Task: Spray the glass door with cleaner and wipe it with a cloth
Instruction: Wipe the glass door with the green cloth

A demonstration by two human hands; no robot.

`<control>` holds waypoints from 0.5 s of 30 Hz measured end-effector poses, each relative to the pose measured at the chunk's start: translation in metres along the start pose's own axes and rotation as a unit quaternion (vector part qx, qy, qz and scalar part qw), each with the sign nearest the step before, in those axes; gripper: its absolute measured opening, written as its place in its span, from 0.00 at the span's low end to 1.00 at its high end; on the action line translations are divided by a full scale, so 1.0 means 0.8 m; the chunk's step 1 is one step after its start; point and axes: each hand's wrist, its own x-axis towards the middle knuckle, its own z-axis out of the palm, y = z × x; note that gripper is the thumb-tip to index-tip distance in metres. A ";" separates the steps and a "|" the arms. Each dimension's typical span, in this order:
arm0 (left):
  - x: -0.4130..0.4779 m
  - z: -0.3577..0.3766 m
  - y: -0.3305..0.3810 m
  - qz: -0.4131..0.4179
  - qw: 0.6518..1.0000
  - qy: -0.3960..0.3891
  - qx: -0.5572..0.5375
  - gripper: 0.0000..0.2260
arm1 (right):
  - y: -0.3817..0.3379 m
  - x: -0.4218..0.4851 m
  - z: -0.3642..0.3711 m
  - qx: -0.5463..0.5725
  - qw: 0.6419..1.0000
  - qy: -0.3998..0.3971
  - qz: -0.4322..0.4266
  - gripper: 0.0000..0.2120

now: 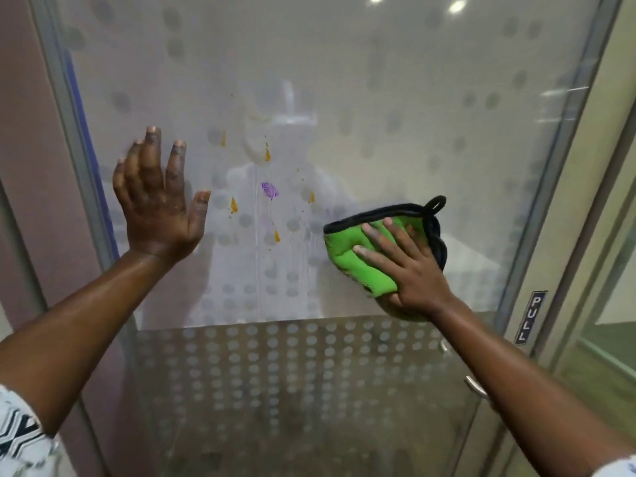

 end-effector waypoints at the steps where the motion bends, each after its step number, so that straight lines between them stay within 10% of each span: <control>1: 0.000 0.000 0.000 0.001 1.000 0.001 0.001 0.32 | 0.026 -0.004 -0.006 -0.004 1.000 0.005 0.015 0.37; 6: -0.001 0.003 0.001 0.004 1.000 0.013 -0.004 0.31 | 0.070 -0.019 -0.025 0.035 0.950 0.127 0.284 0.32; 11: -0.002 0.002 0.004 0.007 1.000 0.022 -0.003 0.31 | -0.078 0.042 0.016 0.108 0.680 0.298 0.661 0.37; 15: 0.001 -0.001 0.003 0.008 1.000 0.017 -0.010 0.31 | -0.215 0.058 0.046 0.130 0.820 0.142 0.539 0.42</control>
